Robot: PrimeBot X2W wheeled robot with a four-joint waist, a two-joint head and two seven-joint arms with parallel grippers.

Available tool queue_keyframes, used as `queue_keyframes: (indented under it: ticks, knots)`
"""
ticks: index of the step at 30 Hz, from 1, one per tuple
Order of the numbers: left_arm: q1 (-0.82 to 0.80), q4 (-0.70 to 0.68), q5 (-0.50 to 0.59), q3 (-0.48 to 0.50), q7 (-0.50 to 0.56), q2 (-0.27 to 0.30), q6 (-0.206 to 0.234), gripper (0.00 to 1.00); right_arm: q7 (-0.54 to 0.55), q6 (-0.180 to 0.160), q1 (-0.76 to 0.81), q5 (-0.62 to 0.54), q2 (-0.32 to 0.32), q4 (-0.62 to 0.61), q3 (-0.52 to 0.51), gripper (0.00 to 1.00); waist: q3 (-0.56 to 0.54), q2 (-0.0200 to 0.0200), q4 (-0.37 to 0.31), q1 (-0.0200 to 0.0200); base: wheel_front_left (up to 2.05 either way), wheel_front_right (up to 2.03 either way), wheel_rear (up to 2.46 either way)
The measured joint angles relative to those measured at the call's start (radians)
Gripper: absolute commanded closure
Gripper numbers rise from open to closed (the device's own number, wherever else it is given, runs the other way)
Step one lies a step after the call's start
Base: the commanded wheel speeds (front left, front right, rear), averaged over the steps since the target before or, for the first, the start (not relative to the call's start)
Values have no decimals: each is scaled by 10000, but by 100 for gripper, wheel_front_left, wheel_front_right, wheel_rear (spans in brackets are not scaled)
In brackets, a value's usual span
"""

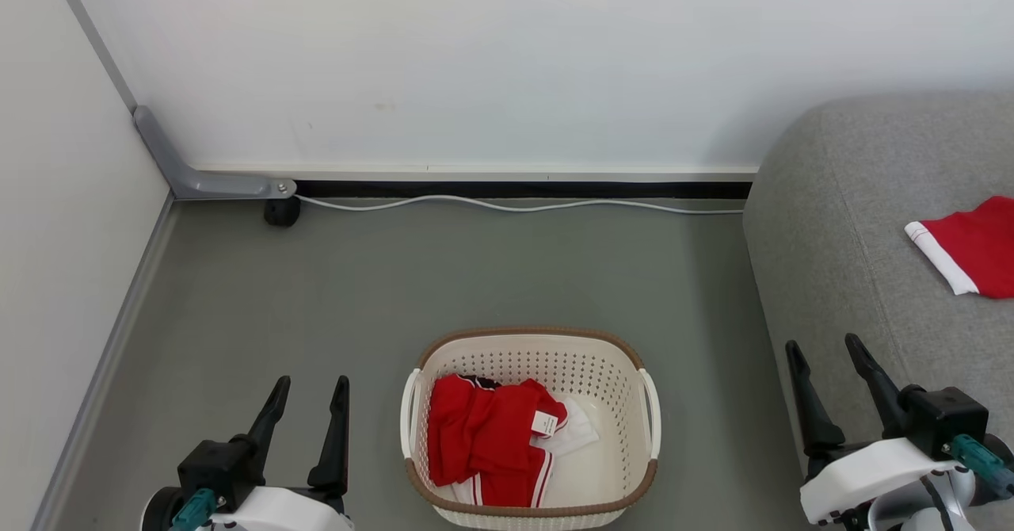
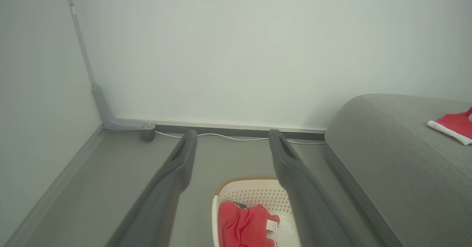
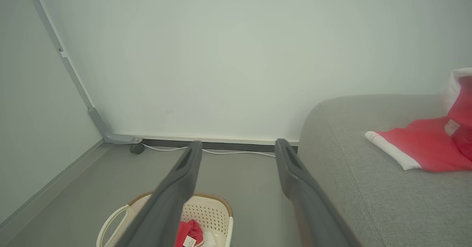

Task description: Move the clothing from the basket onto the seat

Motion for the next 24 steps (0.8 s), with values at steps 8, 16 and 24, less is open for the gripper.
queue_keyframes:
  ticks: [8,16,24]
  knots:
    - [-91,-128,-318,-44,0,-2,109,0,0,0,-238,-148,75,-21,-194,0,656,0,-42,0,0,0,0]
    - [-965,-136,-176,-408,0,-2,305,0,0,0,-917,-337,13,-305,-207,0,1855,0,-109,0,0,0,0]
    - [-2148,150,-270,-1028,-2,-21,535,0,0,0,-2006,-798,-86,-679,-123,0,3394,0,-236,0,0,0,0]
